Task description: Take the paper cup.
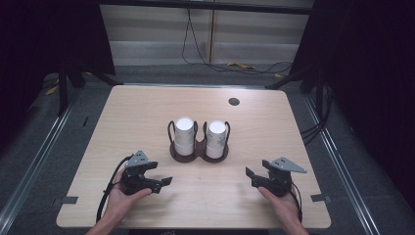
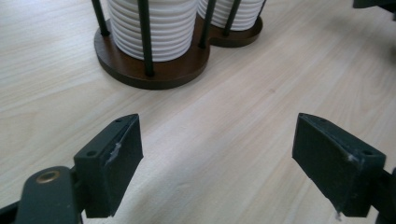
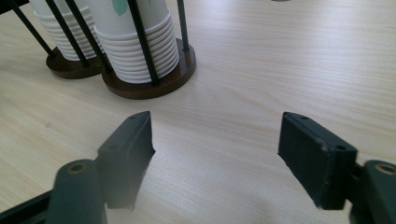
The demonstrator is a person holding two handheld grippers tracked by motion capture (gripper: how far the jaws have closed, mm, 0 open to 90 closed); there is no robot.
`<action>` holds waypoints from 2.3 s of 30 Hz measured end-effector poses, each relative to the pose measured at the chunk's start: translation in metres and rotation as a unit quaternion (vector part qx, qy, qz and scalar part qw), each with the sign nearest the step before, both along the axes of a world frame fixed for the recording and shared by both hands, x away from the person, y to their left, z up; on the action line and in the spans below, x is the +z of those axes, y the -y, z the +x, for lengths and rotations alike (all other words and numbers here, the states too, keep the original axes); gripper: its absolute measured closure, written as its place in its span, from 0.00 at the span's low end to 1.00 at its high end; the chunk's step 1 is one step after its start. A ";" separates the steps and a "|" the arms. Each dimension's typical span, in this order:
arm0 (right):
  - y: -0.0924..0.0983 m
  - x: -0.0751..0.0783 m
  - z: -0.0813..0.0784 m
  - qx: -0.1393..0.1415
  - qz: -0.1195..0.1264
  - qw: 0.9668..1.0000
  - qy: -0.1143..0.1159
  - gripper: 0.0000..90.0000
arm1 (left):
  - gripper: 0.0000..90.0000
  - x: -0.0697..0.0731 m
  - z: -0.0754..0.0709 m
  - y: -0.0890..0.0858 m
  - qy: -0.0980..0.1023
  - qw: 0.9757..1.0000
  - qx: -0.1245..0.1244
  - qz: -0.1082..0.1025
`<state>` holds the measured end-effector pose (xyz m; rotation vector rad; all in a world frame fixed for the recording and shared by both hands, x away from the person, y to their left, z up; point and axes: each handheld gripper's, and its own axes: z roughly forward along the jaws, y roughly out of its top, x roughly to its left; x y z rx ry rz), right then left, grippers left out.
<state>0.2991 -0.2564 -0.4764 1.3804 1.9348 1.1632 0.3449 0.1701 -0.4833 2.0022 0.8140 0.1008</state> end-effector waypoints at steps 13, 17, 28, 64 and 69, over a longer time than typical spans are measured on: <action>-0.013 0.000 0.001 0.052 0.011 0.998 -0.019 0.28 | 0.22 0.009 -0.002 0.010 -0.001 1.000 -0.031 -0.002; -0.015 0.000 0.001 0.059 0.009 0.998 -0.022 0.29 | 0.23 0.014 -0.004 0.011 0.016 0.999 -0.028 0.002; -0.026 0.005 -0.005 0.087 -0.001 0.996 -0.014 0.31 | 0.32 0.035 -0.004 0.013 0.050 0.998 -0.027 -0.021; -0.020 0.007 -0.004 0.098 0.018 0.995 -0.014 0.35 | 0.28 0.087 0.037 0.024 0.074 0.997 -0.015 -0.013; -0.021 0.007 -0.005 0.101 0.021 0.995 -0.011 0.34 | 0.27 0.092 0.042 0.029 0.074 0.997 -0.029 -0.006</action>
